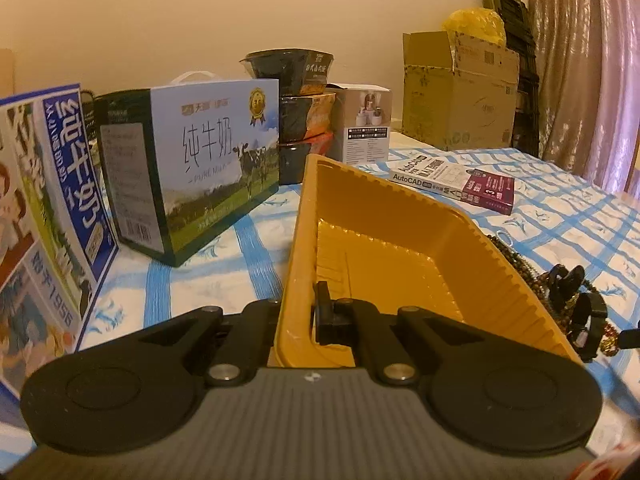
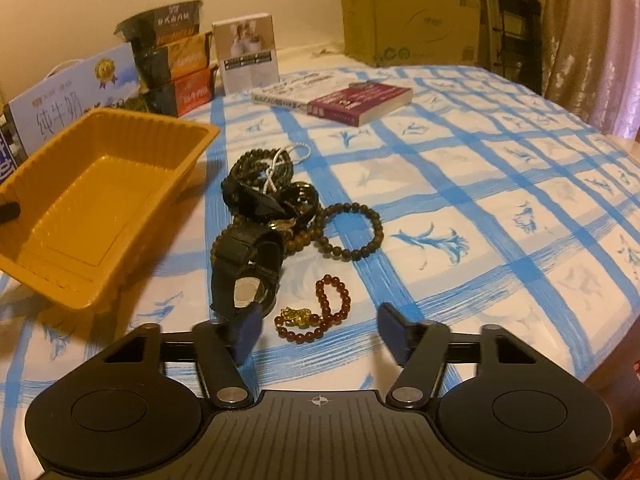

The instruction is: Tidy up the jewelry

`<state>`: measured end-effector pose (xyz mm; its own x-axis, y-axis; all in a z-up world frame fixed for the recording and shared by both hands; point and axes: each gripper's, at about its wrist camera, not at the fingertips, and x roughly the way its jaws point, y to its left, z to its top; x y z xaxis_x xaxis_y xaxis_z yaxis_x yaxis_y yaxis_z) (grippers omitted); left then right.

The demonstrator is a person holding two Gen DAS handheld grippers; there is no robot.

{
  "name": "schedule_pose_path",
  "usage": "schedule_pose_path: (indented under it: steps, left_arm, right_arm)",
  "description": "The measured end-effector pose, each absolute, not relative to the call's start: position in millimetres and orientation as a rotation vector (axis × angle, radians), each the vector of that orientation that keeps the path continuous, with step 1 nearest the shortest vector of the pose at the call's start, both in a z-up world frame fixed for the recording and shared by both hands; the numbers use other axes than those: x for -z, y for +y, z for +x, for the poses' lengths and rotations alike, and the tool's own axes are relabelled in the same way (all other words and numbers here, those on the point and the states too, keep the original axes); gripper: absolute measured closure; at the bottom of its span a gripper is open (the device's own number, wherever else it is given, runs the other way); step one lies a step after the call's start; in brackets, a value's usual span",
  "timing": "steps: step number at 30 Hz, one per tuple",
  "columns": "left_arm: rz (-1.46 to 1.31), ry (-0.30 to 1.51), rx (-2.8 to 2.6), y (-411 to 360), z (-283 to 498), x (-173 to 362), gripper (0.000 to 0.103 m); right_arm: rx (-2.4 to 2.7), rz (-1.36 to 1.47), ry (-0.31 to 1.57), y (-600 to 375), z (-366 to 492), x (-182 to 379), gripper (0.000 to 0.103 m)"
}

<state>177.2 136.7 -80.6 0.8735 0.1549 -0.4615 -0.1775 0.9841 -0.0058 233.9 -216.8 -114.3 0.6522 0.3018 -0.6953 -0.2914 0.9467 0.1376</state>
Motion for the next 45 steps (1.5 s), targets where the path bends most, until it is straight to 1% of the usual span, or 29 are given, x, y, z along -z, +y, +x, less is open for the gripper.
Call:
schedule_pose_path:
  steps: [7,9,10,11,12,13,14,16,17,23,29,36,39,45]
  left_arm:
    - [-0.044,0.485,-0.159,137.8,187.9,80.2,0.1]
    - [-0.039,0.486,-0.153,138.0,190.9,78.6,0.1]
    - [-0.036,0.485,-0.148,137.5,192.5,77.4,0.1]
    - [-0.034,0.486,-0.142,137.3,194.1,76.6,0.1]
    - [-0.03,0.487,-0.136,136.6,196.1,75.4,0.1]
    - [-0.026,0.488,-0.133,135.5,198.0,74.3,0.1]
    - [-0.023,0.489,-0.129,133.9,199.8,73.3,0.1]
    - [-0.021,0.494,-0.121,132.5,203.2,71.3,0.1]
    - [-0.019,0.495,-0.117,131.8,204.0,70.6,0.1]
    - [-0.022,0.506,-0.11,132.7,205.1,68.3,0.1]
    - [-0.022,0.512,-0.106,132.7,206.3,67.9,0.1]
    - [-0.008,0.505,-0.095,131.6,211.4,62.5,0.1]
    - [-0.004,0.504,-0.095,130.7,212.6,61.7,0.1]
    - [-0.011,0.511,-0.099,129.8,212.4,62.2,0.1]
  right_arm:
    - [-0.339,0.026,0.856,-215.5,254.9,124.7,0.049]
    - [-0.337,0.029,0.87,-215.7,258.6,127.8,0.053]
    - [-0.334,0.026,0.867,-215.0,259.5,128.1,0.058]
    - [-0.333,0.02,0.866,-213.9,260.8,128.5,0.066]
    - [-0.342,0.02,0.869,-212.5,261.8,128.4,0.07]
    - [-0.348,0.021,0.874,-211.2,263.0,127.8,0.076]
    - [-0.351,0.02,0.88,-209.5,263.5,127.2,0.084]
    - [-0.357,0.018,0.886,-205.9,262.2,125.7,0.091]
    - [-0.357,0.017,0.887,-204.9,260.7,125.1,0.096]
    - [-0.327,0.061,0.873,-213.2,259.0,114.5,0.096]
    - [-0.366,0.084,0.791,-212.8,259.2,68.2,0.096]
    - [-0.532,0.145,0.677,-176.7,265.9,17.1,0.096]
    - [-0.591,0.137,0.686,-150.7,272.1,17.6,0.096]
    - [-0.63,0.121,0.779,-111.9,284.3,49.6,0.096]
